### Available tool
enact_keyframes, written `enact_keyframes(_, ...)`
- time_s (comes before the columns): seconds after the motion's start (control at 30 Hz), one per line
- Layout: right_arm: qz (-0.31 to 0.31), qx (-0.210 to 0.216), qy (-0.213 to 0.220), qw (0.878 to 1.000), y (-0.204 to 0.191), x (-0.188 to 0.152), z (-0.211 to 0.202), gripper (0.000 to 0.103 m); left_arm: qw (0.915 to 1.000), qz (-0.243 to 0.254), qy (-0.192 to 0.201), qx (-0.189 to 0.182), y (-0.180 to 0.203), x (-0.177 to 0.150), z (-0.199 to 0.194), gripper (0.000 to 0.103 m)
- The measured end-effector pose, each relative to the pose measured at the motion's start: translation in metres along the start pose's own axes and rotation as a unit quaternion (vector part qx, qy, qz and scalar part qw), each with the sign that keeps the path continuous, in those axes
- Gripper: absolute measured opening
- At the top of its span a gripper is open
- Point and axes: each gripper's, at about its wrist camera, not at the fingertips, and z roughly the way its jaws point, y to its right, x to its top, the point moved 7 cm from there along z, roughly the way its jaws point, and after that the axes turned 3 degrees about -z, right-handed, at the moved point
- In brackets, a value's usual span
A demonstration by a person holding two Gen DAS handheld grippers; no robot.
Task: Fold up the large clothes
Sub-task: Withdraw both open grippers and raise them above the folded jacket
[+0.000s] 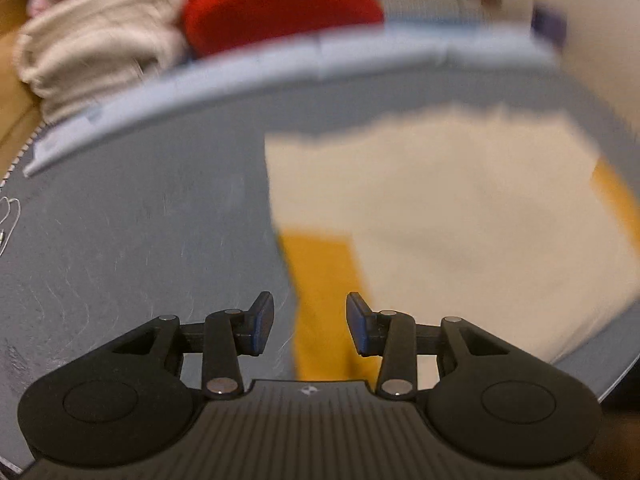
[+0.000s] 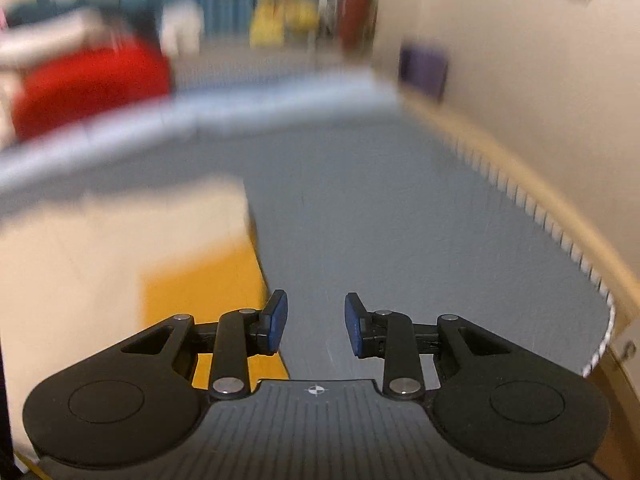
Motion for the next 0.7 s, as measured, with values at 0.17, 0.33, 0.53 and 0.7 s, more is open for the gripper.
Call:
enact_keyframes(0.17,0.016,0.063,0.123,0.99,-0.041,0.01,-0.089,0.042,0.9952,-0.037,0.081,-0.041,0.041,-0.017,-0.059,0.051)
enact_keyframes(0.33,-0.055,0.077,0.142,0.985,-0.092,-0.046,-0.112,0.041,0.9969,-0.022,0.063,-0.041,0.076,-0.072,-0.051,0.046)
enact_keyframes(0.53,-0.1,0.077,0.115,0.985,-0.121,-0.063,-0.094,0.04,0.9985,-0.046,0.019,-0.024,0.071,-0.1,-0.015,0.015)
enact_keyframes(0.7,-0.066,0.082,0.092,0.99,-0.118,-0.065,-0.096,0.041,0.9942,-0.096,0.003,-0.048,0.051,-0.1,-0.008,0.016)
